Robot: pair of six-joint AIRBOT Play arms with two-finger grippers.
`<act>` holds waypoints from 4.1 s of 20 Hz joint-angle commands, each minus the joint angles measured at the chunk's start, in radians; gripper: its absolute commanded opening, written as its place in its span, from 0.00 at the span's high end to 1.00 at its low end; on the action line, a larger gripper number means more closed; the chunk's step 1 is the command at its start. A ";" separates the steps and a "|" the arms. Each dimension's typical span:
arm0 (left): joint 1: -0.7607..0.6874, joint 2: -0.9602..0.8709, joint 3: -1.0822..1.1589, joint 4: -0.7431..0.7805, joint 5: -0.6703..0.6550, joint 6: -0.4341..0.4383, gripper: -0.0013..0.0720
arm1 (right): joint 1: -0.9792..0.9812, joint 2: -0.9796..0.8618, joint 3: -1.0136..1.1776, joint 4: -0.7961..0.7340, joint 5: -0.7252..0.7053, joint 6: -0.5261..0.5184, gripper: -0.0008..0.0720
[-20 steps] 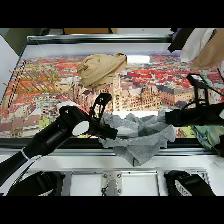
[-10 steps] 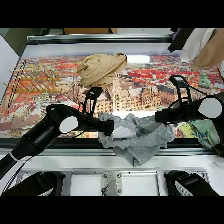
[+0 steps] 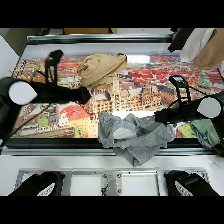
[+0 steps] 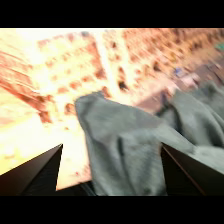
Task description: Fold the clothes and pants, and hang the long-sleeved shirts on hangers.
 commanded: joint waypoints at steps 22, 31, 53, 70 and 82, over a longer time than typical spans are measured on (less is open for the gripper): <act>0.447 -0.792 0.161 0.727 0.336 0.096 0.11 | 0.001 -0.001 0.000 0.002 0.001 0.000 0.96; 0.478 -0.853 0.161 0.725 0.401 0.096 0.15 | 0.001 0.000 0.000 0.002 0.000 0.000 0.96; 0.404 -0.518 0.161 0.718 0.311 0.153 0.96 | 0.001 0.000 0.000 0.002 0.001 0.000 0.96; 0.356 -0.053 0.161 -0.219 -0.422 1.221 0.96 | 0.001 0.000 0.000 0.002 0.001 0.000 0.96; 0.385 0.053 -0.220 -0.225 -0.579 1.560 0.96 | 0.001 0.000 0.000 0.002 0.001 0.000 0.96</act>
